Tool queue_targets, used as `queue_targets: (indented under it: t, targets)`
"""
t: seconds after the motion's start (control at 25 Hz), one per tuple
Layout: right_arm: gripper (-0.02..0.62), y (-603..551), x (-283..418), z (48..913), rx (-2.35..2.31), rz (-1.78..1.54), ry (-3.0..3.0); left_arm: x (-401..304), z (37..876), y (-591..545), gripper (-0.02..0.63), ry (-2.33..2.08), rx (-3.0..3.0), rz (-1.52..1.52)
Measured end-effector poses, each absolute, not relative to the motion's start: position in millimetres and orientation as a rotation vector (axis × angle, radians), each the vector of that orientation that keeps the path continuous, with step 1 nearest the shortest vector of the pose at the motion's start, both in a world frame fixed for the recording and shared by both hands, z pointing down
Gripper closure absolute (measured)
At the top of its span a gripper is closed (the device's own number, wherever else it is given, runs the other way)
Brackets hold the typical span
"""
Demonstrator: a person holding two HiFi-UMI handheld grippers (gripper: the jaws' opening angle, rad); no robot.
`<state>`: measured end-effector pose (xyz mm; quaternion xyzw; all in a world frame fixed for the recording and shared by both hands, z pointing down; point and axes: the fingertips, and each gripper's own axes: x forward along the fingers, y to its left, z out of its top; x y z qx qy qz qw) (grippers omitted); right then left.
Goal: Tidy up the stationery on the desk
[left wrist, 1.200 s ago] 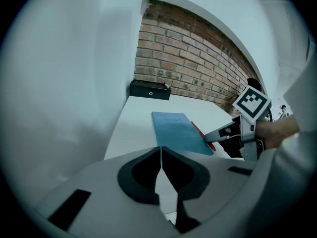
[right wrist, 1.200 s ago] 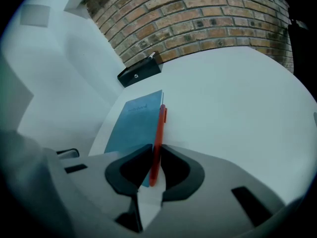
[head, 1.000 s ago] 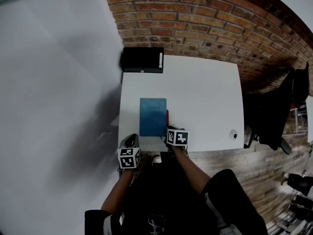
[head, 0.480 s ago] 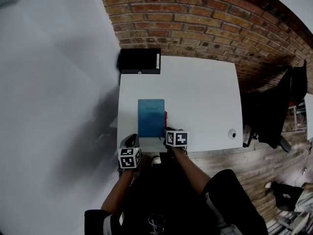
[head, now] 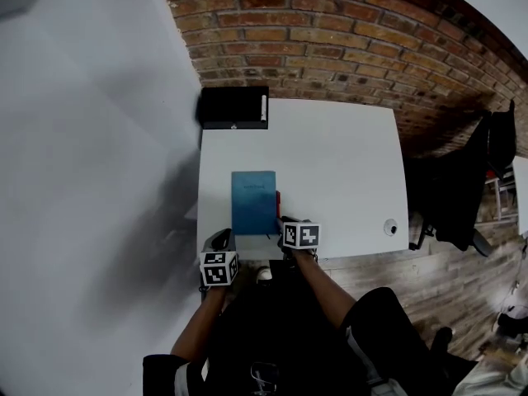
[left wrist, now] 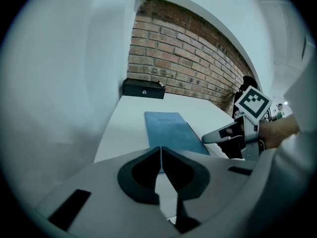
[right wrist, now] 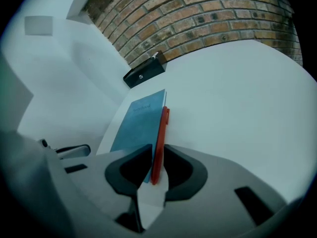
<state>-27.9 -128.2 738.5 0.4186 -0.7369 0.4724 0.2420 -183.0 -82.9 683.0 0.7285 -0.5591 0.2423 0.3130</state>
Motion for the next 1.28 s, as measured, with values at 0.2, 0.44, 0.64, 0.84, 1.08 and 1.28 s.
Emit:
queue_targets:
  t: [0.2,0.44,0.64,0.84,1.08,1.28]
  targets:
    - [0.531,-133,-23,726,1.185,1.227,-2.066,-176,680,-88,0.584,-1.471,1.954,0.637]
    - [0.561,-142,-20,690,1.242,1.047,-2.203,-164,667,-98,0.585,-1.469,2.016,0.611]
    - [0.572,-145,-15,651,1.311,0.836,-2.294,-154,646,-108,0.585,-1.475,2.094,0.57]
    - [0.574,-142,-3,617,1.409,0.694,-2.331,-143,629,-111,0.586,-1.474,2.163,0.536]
    - [0.573,-126,6,585,1.465,0.614,-2.389,-132,600,-104,0.586,-1.488,2.257,0.493]
    - [0.573,-109,10,568,1.491,0.596,-2.415,-131,575,-95,0.586,-1.507,2.313,0.456]
